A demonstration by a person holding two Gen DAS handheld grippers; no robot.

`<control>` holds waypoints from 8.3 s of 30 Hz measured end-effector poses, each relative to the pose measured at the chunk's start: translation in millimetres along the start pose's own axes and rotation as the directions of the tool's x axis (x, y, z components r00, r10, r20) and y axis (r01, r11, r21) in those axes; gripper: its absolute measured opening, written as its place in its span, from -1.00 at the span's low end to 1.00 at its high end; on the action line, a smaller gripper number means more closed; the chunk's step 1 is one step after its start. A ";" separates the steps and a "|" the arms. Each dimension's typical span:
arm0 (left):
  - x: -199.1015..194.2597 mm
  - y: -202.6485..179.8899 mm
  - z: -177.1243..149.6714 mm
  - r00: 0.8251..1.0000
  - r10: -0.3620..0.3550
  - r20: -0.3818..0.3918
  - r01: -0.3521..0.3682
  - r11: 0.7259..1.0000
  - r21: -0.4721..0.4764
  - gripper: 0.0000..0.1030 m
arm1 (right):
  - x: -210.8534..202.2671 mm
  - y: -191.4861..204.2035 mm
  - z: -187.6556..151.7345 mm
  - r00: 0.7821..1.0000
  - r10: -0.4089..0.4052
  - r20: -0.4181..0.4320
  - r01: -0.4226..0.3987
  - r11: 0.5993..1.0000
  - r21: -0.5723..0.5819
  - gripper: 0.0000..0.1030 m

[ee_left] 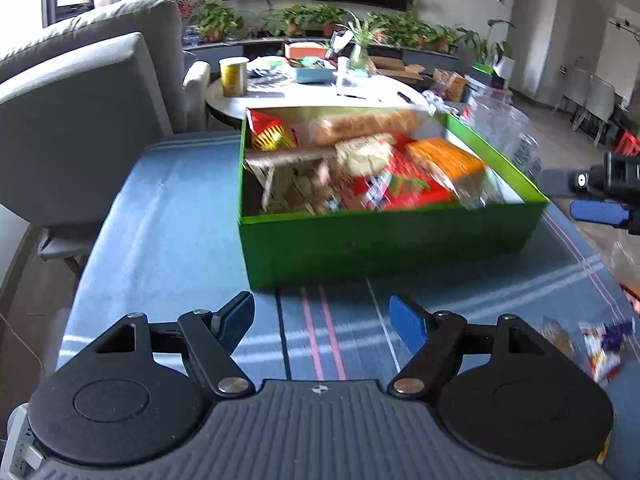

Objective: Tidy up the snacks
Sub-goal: 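Lower the orange cracker pack into the green box and open the right tool, then move the left tool to the wrapped pastry with red top and grasp it, then lift the pastry with the left tool while the right tool grasps the red-white-blue wrapper, then carry both snacks over the green box and open the left and right tools, then move the left tool to the round cookie packet and grasp it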

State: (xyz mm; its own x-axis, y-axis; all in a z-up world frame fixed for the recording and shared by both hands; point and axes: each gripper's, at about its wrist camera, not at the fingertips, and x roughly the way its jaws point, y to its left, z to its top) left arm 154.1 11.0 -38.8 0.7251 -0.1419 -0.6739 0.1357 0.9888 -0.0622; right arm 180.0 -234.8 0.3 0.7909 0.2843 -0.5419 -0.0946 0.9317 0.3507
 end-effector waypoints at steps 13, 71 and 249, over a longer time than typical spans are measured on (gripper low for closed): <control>-57.3 -19.6 -59.4 0.989 -0.130 -0.076 0.139 0.980 0.140 0.45 | -26.5 -27.5 -34.1 0.998 0.010 -0.066 -0.011 1.000 -0.019 0.37; 2.8 -112.2 -38.3 0.954 -0.158 -0.255 0.160 0.987 -0.016 0.56 | -50.5 -76.2 -83.6 0.987 -0.082 -0.141 0.091 0.994 0.060 0.42; 18.1 -107.4 -23.9 0.977 -0.195 -0.086 0.203 0.974 0.098 -0.29 | -50.6 -54.9 -54.2 0.998 -0.050 -0.041 0.046 0.995 -0.089 0.56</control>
State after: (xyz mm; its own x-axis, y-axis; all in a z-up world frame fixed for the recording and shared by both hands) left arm 136.6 -96.6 -62.0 0.6243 -0.3275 -0.7093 0.3459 0.9299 -0.1249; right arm 112.4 -288.0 -32.9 0.7694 0.2460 -0.5895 -0.1114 0.9604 0.2554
